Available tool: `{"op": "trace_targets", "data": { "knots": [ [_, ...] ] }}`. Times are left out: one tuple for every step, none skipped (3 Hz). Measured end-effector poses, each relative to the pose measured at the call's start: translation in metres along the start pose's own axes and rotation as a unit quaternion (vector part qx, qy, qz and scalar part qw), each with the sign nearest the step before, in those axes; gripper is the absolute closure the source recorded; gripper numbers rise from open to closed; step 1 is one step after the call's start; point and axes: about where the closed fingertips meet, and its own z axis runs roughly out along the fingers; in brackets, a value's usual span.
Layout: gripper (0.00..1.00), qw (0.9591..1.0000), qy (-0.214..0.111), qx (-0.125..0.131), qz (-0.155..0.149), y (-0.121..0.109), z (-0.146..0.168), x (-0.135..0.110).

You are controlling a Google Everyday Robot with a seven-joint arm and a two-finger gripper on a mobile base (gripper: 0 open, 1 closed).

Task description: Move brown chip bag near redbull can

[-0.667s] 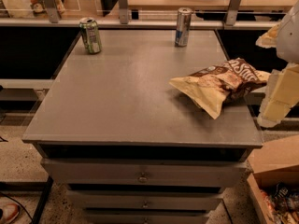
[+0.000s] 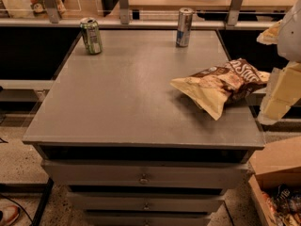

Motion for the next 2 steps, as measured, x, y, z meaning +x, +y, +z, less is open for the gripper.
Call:
{"op": "trace_targets", "data": {
  "knots": [
    [0.0, 0.9993, 0.007, 0.033, -0.017, -0.018, 0.013, 0.003],
    [0.0, 0.9966, 0.03, 0.068, -0.035, -0.044, 0.042, 0.01]
  ]
}}
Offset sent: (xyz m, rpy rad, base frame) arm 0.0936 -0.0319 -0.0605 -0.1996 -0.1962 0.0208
